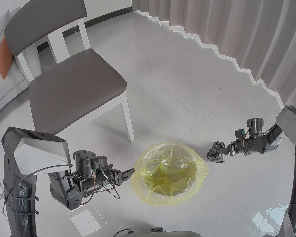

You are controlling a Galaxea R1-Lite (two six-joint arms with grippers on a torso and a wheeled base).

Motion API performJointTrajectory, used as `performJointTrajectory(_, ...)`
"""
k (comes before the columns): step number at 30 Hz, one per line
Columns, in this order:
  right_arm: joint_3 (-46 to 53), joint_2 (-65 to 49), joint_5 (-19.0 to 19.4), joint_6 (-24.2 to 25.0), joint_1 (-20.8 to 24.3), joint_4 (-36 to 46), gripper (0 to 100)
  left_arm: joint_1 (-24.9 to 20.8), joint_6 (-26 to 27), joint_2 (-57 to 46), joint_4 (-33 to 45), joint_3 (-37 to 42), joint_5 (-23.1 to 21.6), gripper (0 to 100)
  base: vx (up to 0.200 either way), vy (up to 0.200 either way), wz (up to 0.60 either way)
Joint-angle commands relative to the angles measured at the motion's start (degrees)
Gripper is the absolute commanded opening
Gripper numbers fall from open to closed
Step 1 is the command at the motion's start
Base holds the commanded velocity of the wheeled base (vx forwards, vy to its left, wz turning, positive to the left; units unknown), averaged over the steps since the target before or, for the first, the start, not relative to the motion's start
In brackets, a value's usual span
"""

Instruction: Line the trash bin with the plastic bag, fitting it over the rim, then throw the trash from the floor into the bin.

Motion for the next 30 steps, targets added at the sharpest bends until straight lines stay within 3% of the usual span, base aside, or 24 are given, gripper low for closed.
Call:
performJointTrajectory(1,-3.12,3.79,0.01,-1.22,-1.18,0.15,100,0.11,-0.05,-0.33,-1.14,0.65,-0.04,100,0.0,0.0,0.0)
performJointTrajectory(14,-7.69,7.04,0.18,-4.83,-1.09,-2.84,100,-0.07,-0.05,-0.51,-6.23,4.6,-1.18,100,0.0,0.0,0.0)
performJointTrajectory(30,-11.38,11.7,1.24,-5.0,-0.3,-6.18,100,-0.25,-0.05,-0.16,-8.7,6.27,-1.18,100,0.0,0.0,0.0)
